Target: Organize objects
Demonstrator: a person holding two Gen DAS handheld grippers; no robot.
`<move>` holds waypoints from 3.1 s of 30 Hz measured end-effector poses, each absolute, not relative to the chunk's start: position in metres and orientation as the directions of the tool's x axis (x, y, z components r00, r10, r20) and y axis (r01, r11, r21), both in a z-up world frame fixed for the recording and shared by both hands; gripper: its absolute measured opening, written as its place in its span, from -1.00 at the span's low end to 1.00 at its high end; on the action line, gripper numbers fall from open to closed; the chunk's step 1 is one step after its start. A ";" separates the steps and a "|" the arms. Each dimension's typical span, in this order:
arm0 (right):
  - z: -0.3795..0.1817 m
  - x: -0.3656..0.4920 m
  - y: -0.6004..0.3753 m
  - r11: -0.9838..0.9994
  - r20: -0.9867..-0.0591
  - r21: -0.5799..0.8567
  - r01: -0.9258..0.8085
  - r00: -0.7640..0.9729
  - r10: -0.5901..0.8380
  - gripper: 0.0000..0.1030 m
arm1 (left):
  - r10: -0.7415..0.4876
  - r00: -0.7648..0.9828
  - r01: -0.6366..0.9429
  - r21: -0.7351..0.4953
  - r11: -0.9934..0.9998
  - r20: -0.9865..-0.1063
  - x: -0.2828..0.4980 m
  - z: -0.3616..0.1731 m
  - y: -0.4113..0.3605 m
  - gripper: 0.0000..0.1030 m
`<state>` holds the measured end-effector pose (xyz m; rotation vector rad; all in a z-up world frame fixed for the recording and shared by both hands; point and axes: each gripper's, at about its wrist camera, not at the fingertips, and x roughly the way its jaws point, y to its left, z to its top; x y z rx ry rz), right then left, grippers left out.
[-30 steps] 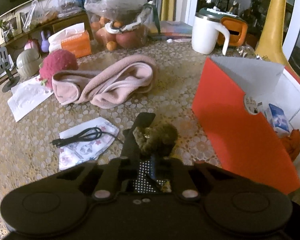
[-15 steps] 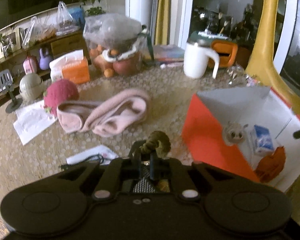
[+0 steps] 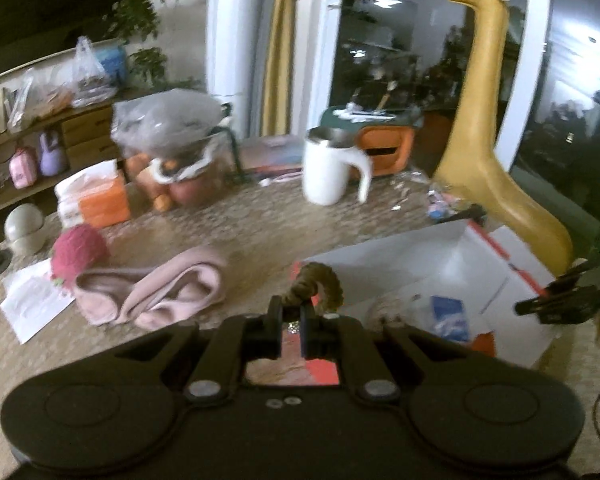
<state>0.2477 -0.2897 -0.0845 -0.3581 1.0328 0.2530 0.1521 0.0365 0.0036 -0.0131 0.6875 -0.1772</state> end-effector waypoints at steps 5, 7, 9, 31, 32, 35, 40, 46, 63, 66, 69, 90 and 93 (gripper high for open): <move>-0.084 0.249 -0.289 0.914 -0.870 -0.170 -0.369 0.492 0.037 -0.78 | -0.212 0.751 0.215 -0.072 0.974 -0.625 0.159 0.006 0.009 -0.90; -0.083 0.250 -0.290 0.913 -0.870 -0.168 -0.370 0.492 0.039 -0.78 | -0.222 0.746 0.232 -0.067 0.970 -0.628 0.163 0.005 -0.003 -0.90; -0.084 0.249 -0.290 0.913 -0.869 -0.166 -0.372 0.493 0.043 -0.78 | -0.233 0.741 0.250 -0.063 0.966 -0.630 0.167 0.003 -0.014 -0.90; -0.085 0.247 -0.290 0.912 -0.866 -0.159 -0.377 0.498 0.055 -0.78 | -0.205 0.604 0.370 0.043 0.928 -0.770 0.204 -0.067 -0.105 -0.90; -0.085 0.247 -0.290 0.912 -0.865 -0.160 -0.377 0.498 0.054 -0.78 | -0.200 0.598 0.370 0.046 0.928 -0.776 0.206 -0.069 -0.106 -0.90; -0.086 0.247 -0.290 0.912 -0.865 -0.160 -0.377 0.499 0.054 -0.78 | -0.185 0.577 0.368 0.052 0.928 -0.795 0.210 -0.077 -0.108 -0.90; -0.086 0.247 -0.290 0.912 -0.865 -0.160 -0.377 0.498 0.054 -0.78 | -0.173 0.514 0.387 0.047 0.921 -0.840 0.214 -0.087 -0.111 -0.89; -0.086 0.247 -0.289 0.912 -0.865 -0.162 -0.377 0.499 0.053 -0.78 | -0.170 0.463 0.410 0.040 0.911 -0.870 0.213 -0.094 -0.115 -0.80; -0.086 0.247 -0.290 0.912 -0.864 -0.164 -0.377 0.501 0.052 -0.78 | -0.179 0.390 0.445 0.014 0.895 -0.903 0.209 -0.098 -0.117 -0.33; -0.086 0.247 -0.290 0.912 -0.864 -0.165 -0.376 0.501 0.051 -0.79 | -0.187 0.404 0.431 0.006 0.902 -0.896 0.207 -0.094 -0.112 -0.09; -0.086 0.247 -0.291 0.911 -0.864 -0.166 -0.377 0.502 0.050 -0.78 | -0.190 0.422 0.419 0.004 0.908 -0.887 0.204 -0.088 -0.108 0.02; -0.086 0.246 -0.293 0.909 -0.863 -0.172 -0.380 0.503 0.047 -0.78 | -0.247 0.552 0.359 -0.041 0.932 -0.797 0.175 -0.040 -0.063 0.41; -0.086 0.245 -0.292 0.909 -0.863 -0.172 -0.380 0.502 0.046 -0.78 | -0.241 0.570 0.332 -0.049 0.942 -0.786 0.173 -0.035 -0.050 0.45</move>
